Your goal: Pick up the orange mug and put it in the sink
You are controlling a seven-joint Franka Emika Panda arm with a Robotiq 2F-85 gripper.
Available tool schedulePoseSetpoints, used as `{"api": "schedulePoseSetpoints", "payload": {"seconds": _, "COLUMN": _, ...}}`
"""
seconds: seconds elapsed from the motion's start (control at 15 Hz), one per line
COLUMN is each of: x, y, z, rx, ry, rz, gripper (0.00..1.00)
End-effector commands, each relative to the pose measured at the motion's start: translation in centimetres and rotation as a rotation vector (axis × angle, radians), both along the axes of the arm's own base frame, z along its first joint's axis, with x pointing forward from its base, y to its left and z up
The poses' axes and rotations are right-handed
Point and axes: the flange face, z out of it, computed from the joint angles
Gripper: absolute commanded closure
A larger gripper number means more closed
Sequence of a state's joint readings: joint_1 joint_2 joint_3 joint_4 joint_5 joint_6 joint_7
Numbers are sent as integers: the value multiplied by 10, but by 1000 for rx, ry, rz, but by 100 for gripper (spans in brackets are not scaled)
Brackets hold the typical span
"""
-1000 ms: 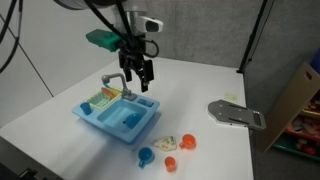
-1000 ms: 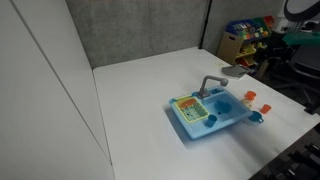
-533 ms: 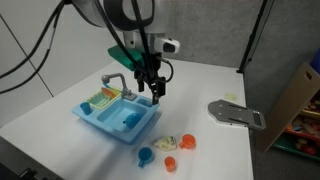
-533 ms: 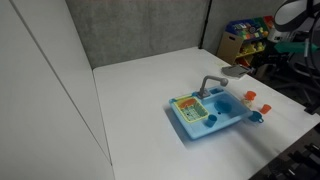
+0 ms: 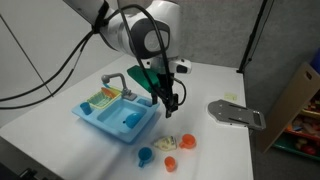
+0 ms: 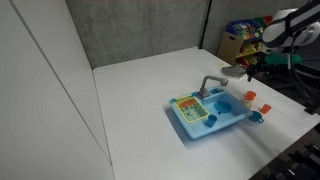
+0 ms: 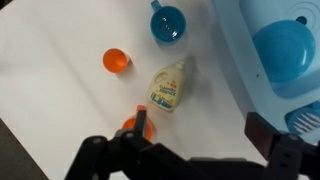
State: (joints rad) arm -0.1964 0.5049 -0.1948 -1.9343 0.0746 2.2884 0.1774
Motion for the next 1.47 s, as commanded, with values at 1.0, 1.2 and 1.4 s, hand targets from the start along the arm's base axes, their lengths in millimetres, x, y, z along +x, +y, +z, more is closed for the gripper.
{"api": "schedulePoseSetpoints", "payload": {"seconds": 1.0, "x": 18, "y": -26, "z": -87, "rx": -57, "ry": 0, "rz": -42, "gripper": 0}}
{"api": "schedulePoseSetpoints", "payload": {"seconds": 1.2, "x": 23, "y": -34, "z": -95, "rx": -57, "ry": -16, "rz": -58, "gripper": 0}}
{"api": "schedulePoseSetpoints", "payload": {"seconds": 1.4, "x": 28, "y": -43, "z": -102, "rx": -54, "ry": -35, "rz": -82, "gripper": 0}}
